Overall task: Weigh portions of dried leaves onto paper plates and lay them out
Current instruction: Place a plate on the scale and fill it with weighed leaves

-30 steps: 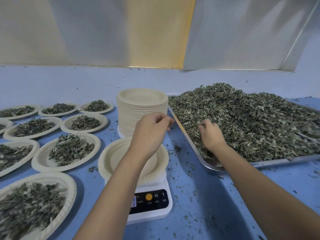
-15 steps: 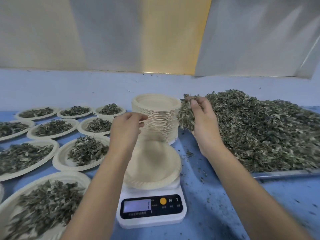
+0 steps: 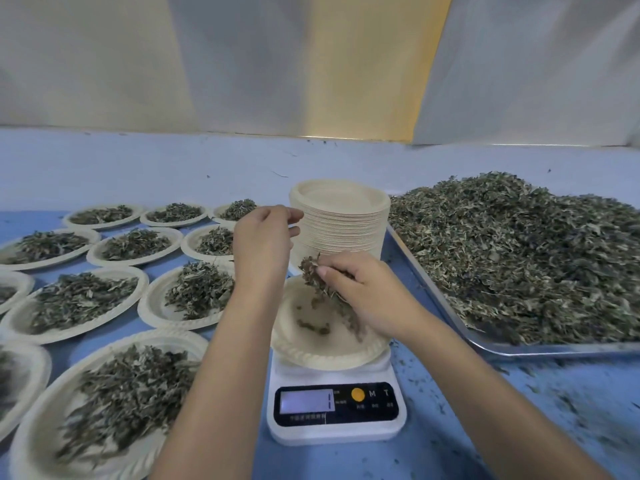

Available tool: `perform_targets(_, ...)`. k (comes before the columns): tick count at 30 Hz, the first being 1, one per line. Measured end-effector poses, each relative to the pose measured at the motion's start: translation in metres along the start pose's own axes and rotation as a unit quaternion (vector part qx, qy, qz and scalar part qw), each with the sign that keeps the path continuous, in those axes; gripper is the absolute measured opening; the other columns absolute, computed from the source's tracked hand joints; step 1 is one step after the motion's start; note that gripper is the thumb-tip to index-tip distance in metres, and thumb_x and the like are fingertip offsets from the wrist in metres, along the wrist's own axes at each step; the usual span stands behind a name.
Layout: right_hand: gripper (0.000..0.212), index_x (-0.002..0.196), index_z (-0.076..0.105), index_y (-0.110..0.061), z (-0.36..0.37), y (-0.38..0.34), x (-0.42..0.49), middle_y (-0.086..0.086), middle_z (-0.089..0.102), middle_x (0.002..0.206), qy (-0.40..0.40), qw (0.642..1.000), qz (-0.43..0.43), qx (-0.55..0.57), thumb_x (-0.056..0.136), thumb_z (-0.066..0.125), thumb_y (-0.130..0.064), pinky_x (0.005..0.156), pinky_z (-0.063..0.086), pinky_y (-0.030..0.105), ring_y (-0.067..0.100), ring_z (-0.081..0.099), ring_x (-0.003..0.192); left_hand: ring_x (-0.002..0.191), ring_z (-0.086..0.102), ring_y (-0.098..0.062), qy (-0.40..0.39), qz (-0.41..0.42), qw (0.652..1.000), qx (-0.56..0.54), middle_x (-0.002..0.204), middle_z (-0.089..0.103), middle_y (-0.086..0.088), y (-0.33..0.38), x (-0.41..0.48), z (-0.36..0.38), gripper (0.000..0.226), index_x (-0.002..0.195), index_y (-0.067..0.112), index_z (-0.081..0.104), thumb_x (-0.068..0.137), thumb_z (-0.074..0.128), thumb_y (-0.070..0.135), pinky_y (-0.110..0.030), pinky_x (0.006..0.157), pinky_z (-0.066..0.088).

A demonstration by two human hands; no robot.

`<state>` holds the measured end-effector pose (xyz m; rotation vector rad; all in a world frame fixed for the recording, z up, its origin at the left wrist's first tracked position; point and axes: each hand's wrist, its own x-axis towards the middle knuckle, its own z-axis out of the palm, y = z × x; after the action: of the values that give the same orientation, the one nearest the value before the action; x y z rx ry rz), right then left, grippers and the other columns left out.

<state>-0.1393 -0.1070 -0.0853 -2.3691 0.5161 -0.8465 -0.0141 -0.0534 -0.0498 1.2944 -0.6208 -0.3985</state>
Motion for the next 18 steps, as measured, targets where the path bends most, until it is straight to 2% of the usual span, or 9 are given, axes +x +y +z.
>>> perform_targets(2, 0.042, 0.058, 0.042, -0.023, 0.0009, -0.001, -0.0009, -0.002, 0.044, 0.058, -0.011, 1.0, 0.0, 0.003, 0.1, 0.047, -0.02, 0.056, 0.027, 0.025, 0.007, 0.039, 0.057, 0.073, 0.064, -0.009, 0.001, -0.001, 1.0, 0.005, 0.081, 0.068, 0.005, -0.0004, -0.0007, 0.0001, 0.03, 0.07, 0.019, 0.063, 0.091, 0.045, 0.011, -0.027, 0.071, 0.048)
perform_targets(4, 0.038, 0.064, 0.058, -0.027, 0.0007, -0.0004, -0.0009, 0.011, 0.056, 0.066, -0.01, 1.0, 0.013, 0.018, 0.1, 0.046, -0.025, 0.058, 0.035, 0.028, 0.015, 0.05, 0.061, 0.072, 0.064, -0.009, 0.002, -0.004, 1.0, 0.006, 0.08, 0.068, 0.006, -0.0004, -0.0006, 0.0003, 0.029, 0.069, 0.019, 0.063, 0.091, 0.045, 0.012, -0.027, 0.072, 0.048)
perform_targets(6, 0.028, 0.093, 0.072, -0.029, -0.0001, 0.0024, -0.0002, 0.007, 0.071, 0.091, -0.004, 0.997, 0.052, 0.057, 0.1, 0.045, -0.031, 0.08, 0.046, 0.028, 0.018, 0.064, 0.087, 0.072, 0.064, -0.01, 0.001, -0.008, 1.0, 0.002, 0.08, 0.068, 0.005, -0.001, -0.0004, 0.0007, 0.029, 0.069, 0.019, 0.063, 0.091, 0.046, 0.012, -0.027, 0.071, 0.048)
perform_targets(8, 0.026, 0.105, 0.071, -0.033, -0.0011, 0.0036, 0.0003, -0.002, 0.071, 0.108, 0.0, 0.992, 0.085, 0.097, 0.099, 0.046, -0.034, 0.094, 0.045, 0.03, 0.012, 0.063, 0.104, 0.074, 0.064, -0.011, 0.001, -0.011, 1.0, 0.0, 0.081, 0.069, 0.005, -0.0021, -0.0002, 0.0009, 0.028, 0.069, 0.019, 0.063, 0.091, 0.046, 0.012, -0.027, 0.072, 0.047)
perform_targets(10, 0.025, 0.107, 0.071, -0.033, -0.0017, 0.0043, 0.0012, -0.017, 0.07, 0.108, 0.01, 0.989, 0.093, 0.114, 0.098, 0.048, -0.033, 0.092, 0.045, 0.022, -0.002, 0.06, 0.105, 0.075, 0.064, -0.012, 0.002, -0.013, 1.0, -0.002, 0.081, 0.069, 0.005, -0.0032, 0.0001, 0.0008, 0.028, 0.069, 0.02, 0.063, 0.091, 0.047, 0.012, -0.029, 0.074, 0.048)
perform_targets(12, 0.024, 0.104, 0.072, -0.033, -0.0023, 0.0037, 0.0018, -0.023, 0.069, 0.105, 0.025, 0.988, 0.092, 0.124, 0.098, 0.049, -0.031, 0.089, 0.042, 0.016, -0.009, 0.059, 0.102, 0.075, 0.064, -0.013, 0.003, -0.016, 1.0, -0.004, 0.082, 0.069, 0.004, -0.0039, 0.0012, 0.0003, 0.028, 0.069, 0.02, 0.063, 0.091, 0.047, 0.012, -0.031, 0.077, 0.048)
perform_targets(15, 0.026, 0.097, 0.071, -0.036, -0.0013, 0.0032, 0.0021, -0.02, 0.07, 0.104, 0.057, 0.985, 0.081, 0.139, 0.099, 0.047, -0.028, 0.092, 0.044, 0.021, -0.007, 0.061, 0.098, 0.076, 0.065, -0.013, -0.001, -0.018, 1.0, 0.002, 0.083, 0.069, 0.004, -0.0045, 0.0014, -0.0003, 0.028, 0.07, 0.019, 0.063, 0.091, 0.046, 0.012, -0.031, 0.076, 0.048)
perform_targets(18, 0.028, 0.095, 0.071, -0.034, -0.001, 0.0034, 0.0028, -0.015, 0.071, 0.102, 0.114, 0.977, 0.064, 0.167, 0.099, 0.045, -0.024, 0.088, 0.048, 0.029, -0.002, 0.063, 0.095, 0.08, 0.065, -0.014, -0.017, -0.024, 1.0, 0.008, 0.088, 0.069, 0.002, -0.0052, -0.0001, -0.0005, 0.027, 0.073, 0.018, 0.064, 0.091, 0.046, 0.012, -0.027, 0.073, 0.048)
